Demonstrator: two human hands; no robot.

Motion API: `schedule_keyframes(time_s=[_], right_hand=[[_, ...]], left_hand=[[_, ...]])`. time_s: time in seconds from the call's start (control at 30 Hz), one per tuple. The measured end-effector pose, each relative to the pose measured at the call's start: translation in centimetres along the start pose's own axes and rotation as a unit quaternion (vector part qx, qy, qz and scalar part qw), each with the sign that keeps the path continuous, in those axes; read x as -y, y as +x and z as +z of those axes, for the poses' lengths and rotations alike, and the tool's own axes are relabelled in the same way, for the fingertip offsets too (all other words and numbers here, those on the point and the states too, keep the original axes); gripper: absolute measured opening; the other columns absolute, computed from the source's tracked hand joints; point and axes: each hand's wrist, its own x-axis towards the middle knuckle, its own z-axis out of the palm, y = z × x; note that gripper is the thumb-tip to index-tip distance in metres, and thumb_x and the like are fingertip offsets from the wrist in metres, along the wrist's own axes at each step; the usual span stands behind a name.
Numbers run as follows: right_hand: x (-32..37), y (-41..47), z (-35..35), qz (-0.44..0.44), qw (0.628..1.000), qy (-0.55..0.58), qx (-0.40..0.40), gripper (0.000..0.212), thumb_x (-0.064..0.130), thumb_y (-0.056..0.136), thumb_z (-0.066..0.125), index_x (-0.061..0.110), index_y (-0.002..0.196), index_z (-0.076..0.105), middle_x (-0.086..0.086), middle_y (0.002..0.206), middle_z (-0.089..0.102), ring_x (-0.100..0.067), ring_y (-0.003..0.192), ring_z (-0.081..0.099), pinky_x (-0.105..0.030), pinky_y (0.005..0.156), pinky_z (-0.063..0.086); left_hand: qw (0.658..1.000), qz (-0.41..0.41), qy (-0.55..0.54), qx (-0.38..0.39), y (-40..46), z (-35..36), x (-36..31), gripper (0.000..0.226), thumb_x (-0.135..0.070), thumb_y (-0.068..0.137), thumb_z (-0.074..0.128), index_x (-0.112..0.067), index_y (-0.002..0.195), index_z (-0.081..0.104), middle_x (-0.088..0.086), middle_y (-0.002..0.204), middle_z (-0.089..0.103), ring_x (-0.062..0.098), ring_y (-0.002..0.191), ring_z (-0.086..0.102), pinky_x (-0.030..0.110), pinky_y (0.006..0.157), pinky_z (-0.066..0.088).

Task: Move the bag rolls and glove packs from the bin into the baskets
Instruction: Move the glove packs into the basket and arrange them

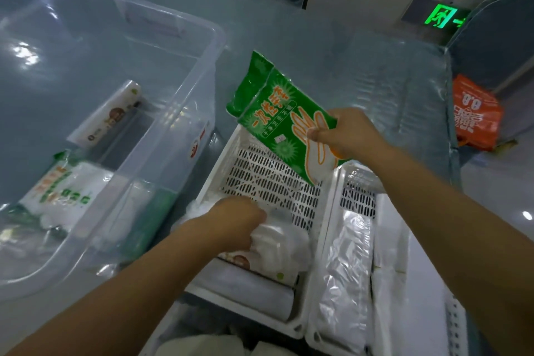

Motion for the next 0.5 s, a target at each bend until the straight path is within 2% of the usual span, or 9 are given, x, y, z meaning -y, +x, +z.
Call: schedule_keyframes(time_s=[0.07, 0.13, 0.23, 0.3, 0.37, 0.5], right_hand=[[-0.3, 0.1, 0.5, -0.006, 0.998, -0.046, 0.051, 0.025, 0.048, 0.072, 0.071, 0.024, 0.075, 0.065, -0.003, 0.071, 0.069, -0.02, 0.066, 0.065, -0.035, 0.067, 0.053], [-0.3, 0.3, 0.8, -0.018, 0.991, -0.08, 0.106, 0.025, 0.048, 0.071, 0.073, 0.029, 0.065, 0.058, 0.005, 0.064, 0.062, -0.017, 0.064, 0.062, -0.03, 0.063, 0.049], [-0.1, 0.8, 2.2, -0.033, 0.974, -0.148, 0.169, 0.026, 0.049, 0.07, 0.072, 0.025, 0.075, 0.063, 0.004, 0.07, 0.064, -0.019, 0.07, 0.06, -0.029, 0.064, 0.047], [-0.3, 0.8, 3.7, -0.045, 0.963, -0.211, 0.159, 0.037, 0.053, 0.071, 0.07, 0.023, 0.092, 0.064, -0.001, 0.087, 0.067, -0.021, 0.079, 0.06, -0.03, 0.065, 0.045], [-0.7, 0.9, 5.2, -0.055, 0.955, -0.263, 0.121, 0.046, 0.056, 0.069, 0.069, 0.025, 0.102, 0.058, -0.001, 0.097, 0.066, -0.023, 0.086, 0.06, -0.029, 0.064, 0.041], [-1.4, 1.5, 6.4, -0.061, 0.941, -0.327, 0.057, 0.064, 0.062, 0.062, 0.07, 0.021, 0.105, 0.046, -0.004, 0.101, 0.064, -0.026, 0.089, 0.061, -0.03, 0.063, 0.035]], left_hand=[[1.0, 0.008, -0.005, -0.015, -0.1, 0.7, 0.2, 0.043, -0.029, 0.072, 0.068, -0.017, 0.111, 0.055, 0.006, 0.113, 0.059, 0.024, 0.102, 0.051, 0.036, 0.086, 0.043], [0.999, 0.014, -0.029, -0.031, 0.0, 0.5, 0.7, 0.058, -0.042, 0.065, 0.073, -0.022, 0.116, 0.052, 0.001, 0.114, 0.057, 0.021, 0.104, 0.048, 0.034, 0.086, 0.04], [0.988, -0.009, -0.117, -0.097, 0.5, -0.7, 1.3, 0.061, -0.061, 0.067, 0.065, -0.025, 0.116, 0.054, -0.001, 0.115, 0.059, 0.02, 0.103, 0.052, 0.033, 0.084, 0.044], [0.976, -0.031, -0.131, -0.17, 1.3, -1.2, 1.6, 0.053, -0.06, 0.077, 0.057, -0.023, 0.115, 0.055, 0.002, 0.112, 0.061, 0.021, 0.1, 0.054, 0.033, 0.082, 0.045], [0.969, -0.055, -0.119, -0.21, 2.2, -1.0, 2.0, 0.048, -0.054, 0.083, 0.052, -0.023, 0.12, 0.052, 0.004, 0.117, 0.056, 0.023, 0.105, 0.05, 0.035, 0.084, 0.04], [0.981, -0.082, -0.092, -0.147, 3.7, 0.3, 2.4, 0.052, -0.05, 0.089, 0.045, -0.031, 0.136, 0.037, 0.008, 0.149, 0.027, 0.03, 0.133, 0.026, 0.044, 0.104, 0.027]])
